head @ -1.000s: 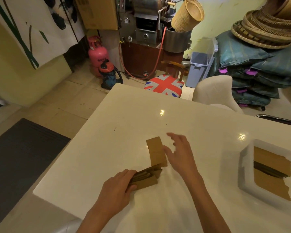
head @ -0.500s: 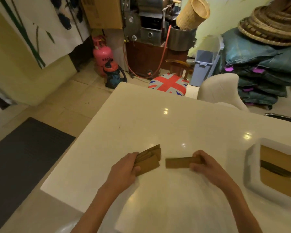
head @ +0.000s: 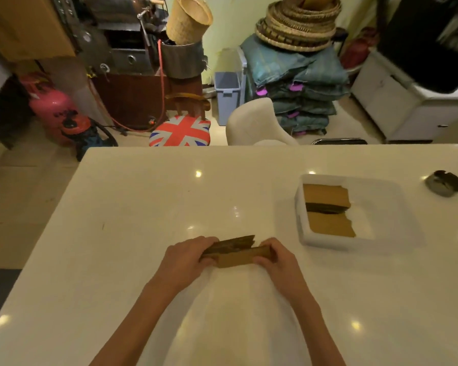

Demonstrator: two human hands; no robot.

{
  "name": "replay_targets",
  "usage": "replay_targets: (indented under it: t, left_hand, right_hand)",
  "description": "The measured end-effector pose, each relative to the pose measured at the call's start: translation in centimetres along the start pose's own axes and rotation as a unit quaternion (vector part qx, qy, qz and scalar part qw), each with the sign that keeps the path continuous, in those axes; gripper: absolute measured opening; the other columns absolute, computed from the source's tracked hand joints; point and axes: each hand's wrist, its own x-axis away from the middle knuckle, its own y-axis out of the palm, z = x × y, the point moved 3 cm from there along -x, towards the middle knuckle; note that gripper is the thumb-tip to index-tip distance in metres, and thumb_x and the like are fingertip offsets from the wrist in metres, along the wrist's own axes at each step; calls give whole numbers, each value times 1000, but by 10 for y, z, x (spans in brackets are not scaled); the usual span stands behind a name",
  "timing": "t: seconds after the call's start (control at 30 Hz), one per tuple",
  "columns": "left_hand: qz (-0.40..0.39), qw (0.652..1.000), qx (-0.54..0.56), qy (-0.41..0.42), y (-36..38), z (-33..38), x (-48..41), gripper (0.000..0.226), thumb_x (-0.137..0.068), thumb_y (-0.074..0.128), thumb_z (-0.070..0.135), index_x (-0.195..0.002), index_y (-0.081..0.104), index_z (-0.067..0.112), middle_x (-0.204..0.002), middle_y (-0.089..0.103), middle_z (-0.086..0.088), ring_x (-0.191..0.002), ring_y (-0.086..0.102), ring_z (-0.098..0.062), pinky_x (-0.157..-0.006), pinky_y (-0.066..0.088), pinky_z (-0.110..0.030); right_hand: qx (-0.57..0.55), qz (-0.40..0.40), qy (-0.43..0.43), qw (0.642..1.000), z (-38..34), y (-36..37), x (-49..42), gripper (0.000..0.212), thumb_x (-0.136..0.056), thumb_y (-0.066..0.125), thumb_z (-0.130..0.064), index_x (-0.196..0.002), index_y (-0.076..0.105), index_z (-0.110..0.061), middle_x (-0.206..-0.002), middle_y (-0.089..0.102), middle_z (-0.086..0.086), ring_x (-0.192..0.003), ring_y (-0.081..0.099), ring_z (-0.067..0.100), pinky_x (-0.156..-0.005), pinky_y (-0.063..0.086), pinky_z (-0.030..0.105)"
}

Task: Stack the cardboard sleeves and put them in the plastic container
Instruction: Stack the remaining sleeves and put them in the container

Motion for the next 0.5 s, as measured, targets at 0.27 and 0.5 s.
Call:
replay_targets:
  t: [0.27, 0.5]
  left_hand:
    - [-31, 993, 53, 97, 10, -22, 0, 51, -89, 65, 33, -134, 48, 46, -99, 60, 18, -89, 53, -1, -85, 41, -23]
    - [273, 883, 381, -4, 7, -9, 12, 35, -98, 45, 33, -116, 69, 16, -96, 68, 2, -92, 65, -18, -80, 52, -30]
  right_hand:
    - [-9, 26, -33, 999, -18, 52, -1, 75, -90, 70, -19, -151, 28, -24, -141, 48, -10, -127, 48, 4, -110, 37, 22]
    - [18, 8, -31, 999, -34, 91, 7, 75, -80, 66, -53, -141, 28, -30, -132, 47, -7, -130, 35, 13, -115, 30, 48]
